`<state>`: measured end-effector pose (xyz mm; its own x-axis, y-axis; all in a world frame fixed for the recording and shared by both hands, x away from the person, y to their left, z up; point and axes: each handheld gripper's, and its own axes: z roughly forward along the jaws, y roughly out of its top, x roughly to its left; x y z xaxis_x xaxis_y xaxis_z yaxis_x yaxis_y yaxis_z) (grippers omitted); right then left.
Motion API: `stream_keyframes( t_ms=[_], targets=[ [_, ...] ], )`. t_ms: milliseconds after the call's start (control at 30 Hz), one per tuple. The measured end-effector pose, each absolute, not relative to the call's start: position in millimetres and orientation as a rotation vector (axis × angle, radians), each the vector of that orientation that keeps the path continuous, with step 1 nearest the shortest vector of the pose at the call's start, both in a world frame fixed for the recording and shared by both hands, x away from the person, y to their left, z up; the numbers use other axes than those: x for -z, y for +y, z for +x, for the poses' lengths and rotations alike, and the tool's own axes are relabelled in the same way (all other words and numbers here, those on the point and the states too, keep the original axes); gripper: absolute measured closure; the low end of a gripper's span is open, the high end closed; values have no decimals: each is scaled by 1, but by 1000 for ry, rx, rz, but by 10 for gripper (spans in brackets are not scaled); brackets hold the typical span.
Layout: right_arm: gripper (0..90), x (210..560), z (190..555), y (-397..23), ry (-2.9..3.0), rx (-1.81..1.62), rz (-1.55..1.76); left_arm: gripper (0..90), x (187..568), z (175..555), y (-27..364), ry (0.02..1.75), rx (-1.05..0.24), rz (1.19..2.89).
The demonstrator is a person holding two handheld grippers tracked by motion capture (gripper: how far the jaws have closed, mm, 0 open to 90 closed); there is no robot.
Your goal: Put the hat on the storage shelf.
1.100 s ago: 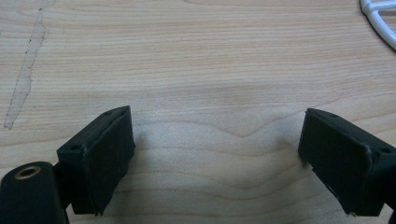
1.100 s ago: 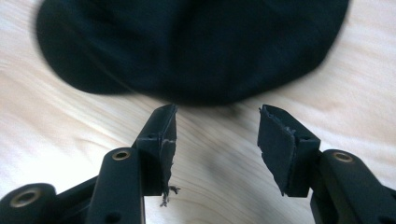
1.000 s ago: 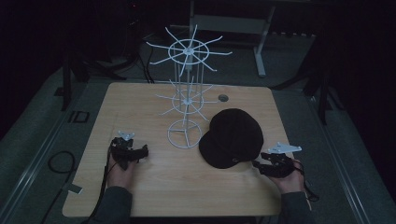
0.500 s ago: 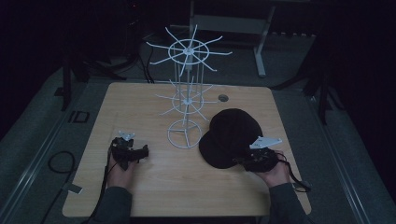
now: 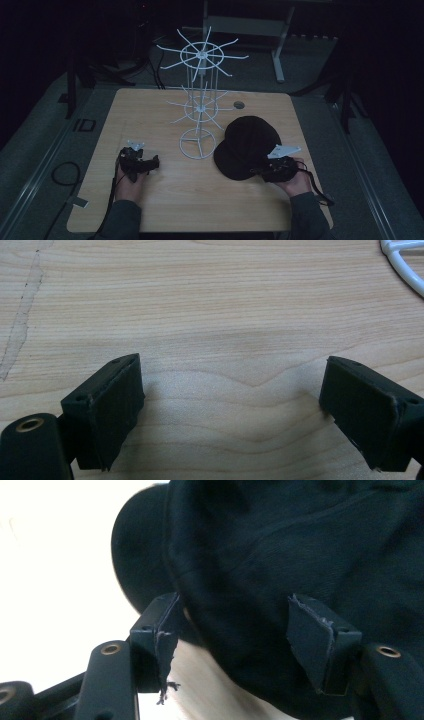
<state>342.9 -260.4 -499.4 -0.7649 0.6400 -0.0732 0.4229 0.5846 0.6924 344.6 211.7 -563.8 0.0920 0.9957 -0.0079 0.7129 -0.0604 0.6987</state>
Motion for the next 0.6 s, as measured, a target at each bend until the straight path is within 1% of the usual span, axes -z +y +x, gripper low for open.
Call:
stream_keyframes(
  t_ms=[100, 300, 600],
  targets=[
    [324, 499, 347, -266, 2519, -929, 856, 115, 564, 345, 212, 1674, -674, 1833],
    [269, 506, 357, -274, 2552, -877, 837, 115, 564, 345, 212, 1675, -672, 1832],
    [242, 517, 362, -263, 2618, -799, 724, 115, 564, 345, 211, 1675, -672, 1828]
  ],
)
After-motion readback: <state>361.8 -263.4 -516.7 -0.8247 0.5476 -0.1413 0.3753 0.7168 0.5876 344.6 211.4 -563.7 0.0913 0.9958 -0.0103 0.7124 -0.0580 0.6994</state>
